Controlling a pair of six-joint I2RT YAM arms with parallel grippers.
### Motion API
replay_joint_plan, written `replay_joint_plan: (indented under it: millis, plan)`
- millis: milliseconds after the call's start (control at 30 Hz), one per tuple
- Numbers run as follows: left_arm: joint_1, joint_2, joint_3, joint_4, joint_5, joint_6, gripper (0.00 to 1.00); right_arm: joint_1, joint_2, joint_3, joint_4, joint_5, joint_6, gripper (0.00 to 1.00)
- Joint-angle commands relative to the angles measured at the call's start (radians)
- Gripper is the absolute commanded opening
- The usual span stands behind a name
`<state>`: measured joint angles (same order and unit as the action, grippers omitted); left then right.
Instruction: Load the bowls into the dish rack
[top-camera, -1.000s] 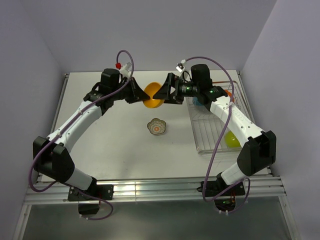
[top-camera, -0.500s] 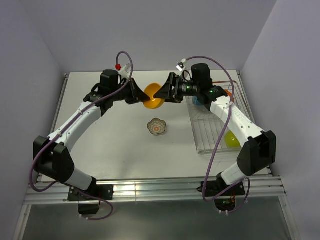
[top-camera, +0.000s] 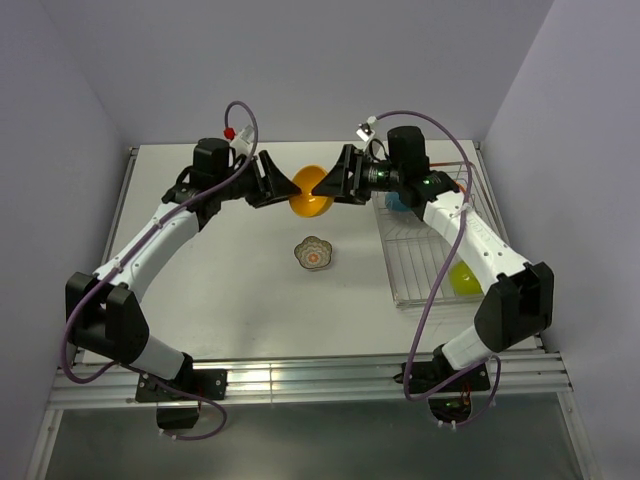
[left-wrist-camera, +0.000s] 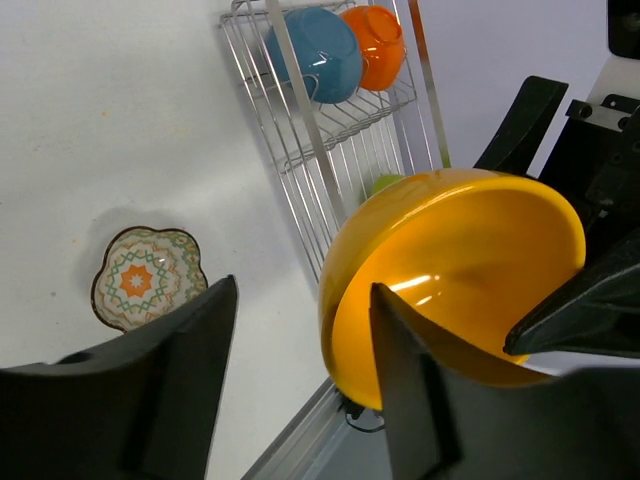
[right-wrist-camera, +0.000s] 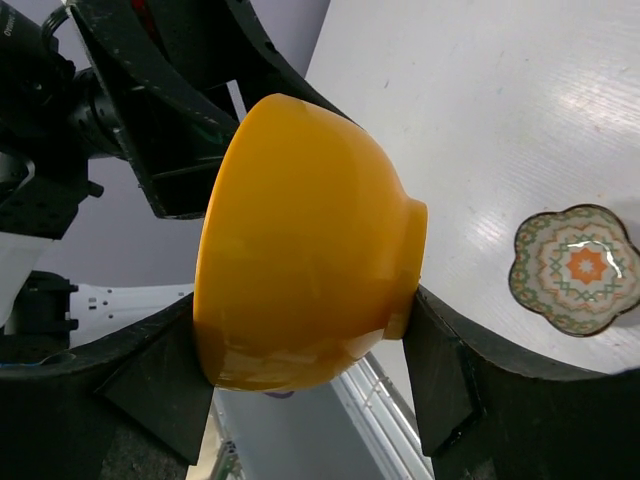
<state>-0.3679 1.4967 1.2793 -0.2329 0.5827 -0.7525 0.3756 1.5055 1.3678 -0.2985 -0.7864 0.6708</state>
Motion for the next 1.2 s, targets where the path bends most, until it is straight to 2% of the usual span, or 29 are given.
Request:
replay_joint_plan:
  millis: [0, 67, 200, 333, 467, 633, 833, 1033, 1167]
  plan:
    - [0.006, -0.016, -0.005, 0.027, 0.025, 0.01, 0.63, -0.024, -0.074, 0.033, 0.001, -0.001, -0.062, 0.0]
    - [0.007, -0.016, 0.003, 0.012, 0.017, 0.021, 0.71, -0.038, -0.088, 0.036, -0.033, 0.012, -0.105, 0.0]
    - [0.015, -0.027, 0.021, -0.014, 0.003, 0.064, 0.78, -0.081, -0.142, 0.037, -0.126, 0.048, -0.213, 0.0]
    - [0.02, -0.039, 0.049, -0.052, -0.038, 0.12, 0.99, -0.15, -0.189, 0.034, -0.263, 0.093, -0.364, 0.0]
    - [0.021, -0.055, 0.066, -0.083, -0.086, 0.179, 0.99, -0.263, -0.231, 0.043, -0.466, 0.174, -0.581, 0.0]
    - [0.023, -0.061, 0.097, -0.121, -0.142, 0.243, 0.99, -0.377, -0.3, 0.019, -0.597, 0.321, -0.796, 0.0]
    - [0.026, -0.087, 0.074, -0.102, -0.155, 0.254, 0.99, -0.463, -0.312, -0.029, -0.669, 0.498, -0.898, 0.0]
    - [0.027, -0.09, 0.06, -0.124, -0.191, 0.286, 0.99, -0.469, -0.275, -0.078, -0.657, 0.702, -0.922, 0.0]
    - [0.032, -0.09, 0.055, -0.131, -0.201, 0.298, 0.99, -0.469, -0.272, -0.113, -0.631, 0.746, -0.929, 0.0]
